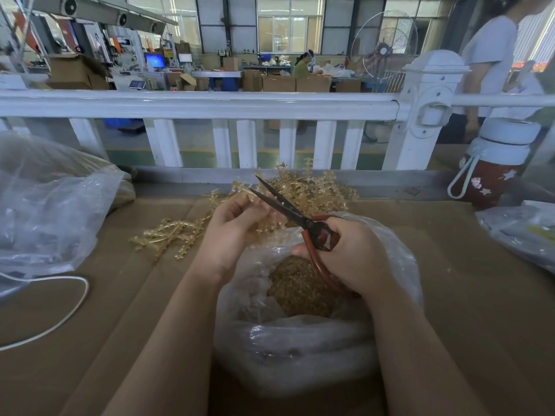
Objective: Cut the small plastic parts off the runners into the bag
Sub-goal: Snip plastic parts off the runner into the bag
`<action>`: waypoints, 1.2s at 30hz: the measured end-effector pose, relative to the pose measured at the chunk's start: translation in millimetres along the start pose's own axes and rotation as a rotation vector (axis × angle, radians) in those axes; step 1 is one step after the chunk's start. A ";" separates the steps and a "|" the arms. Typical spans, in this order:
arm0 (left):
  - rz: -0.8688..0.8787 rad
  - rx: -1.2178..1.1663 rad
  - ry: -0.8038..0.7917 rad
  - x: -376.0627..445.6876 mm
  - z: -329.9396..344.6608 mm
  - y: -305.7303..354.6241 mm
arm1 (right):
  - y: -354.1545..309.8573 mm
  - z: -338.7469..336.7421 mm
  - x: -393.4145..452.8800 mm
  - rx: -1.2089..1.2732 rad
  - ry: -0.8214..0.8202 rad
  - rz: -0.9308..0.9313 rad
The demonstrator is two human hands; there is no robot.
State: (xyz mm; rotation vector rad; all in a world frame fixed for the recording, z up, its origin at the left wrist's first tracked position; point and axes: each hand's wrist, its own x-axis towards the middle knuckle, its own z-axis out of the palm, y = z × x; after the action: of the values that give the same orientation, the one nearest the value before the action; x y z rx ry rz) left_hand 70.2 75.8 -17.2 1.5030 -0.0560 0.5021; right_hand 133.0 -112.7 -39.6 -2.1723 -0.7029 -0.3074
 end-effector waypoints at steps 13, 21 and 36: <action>0.052 0.093 0.052 1.3 -3.7 -4.2 | 2.9 1.0 1.0 -0.044 -0.006 -0.007; 0.064 0.248 0.061 3.6 -0.7 -7.1 | 4.8 0.5 1.9 -0.159 0.051 -0.053; 0.061 0.168 0.043 1.3 1.0 -2.2 | 1.4 1.2 0.8 -0.078 0.030 -0.042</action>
State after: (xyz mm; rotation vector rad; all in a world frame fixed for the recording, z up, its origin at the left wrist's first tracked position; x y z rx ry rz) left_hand 72.4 75.2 -18.7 1.6583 -0.0264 0.5998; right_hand 134.4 -112.1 -40.9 -2.2240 -0.7309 -0.3948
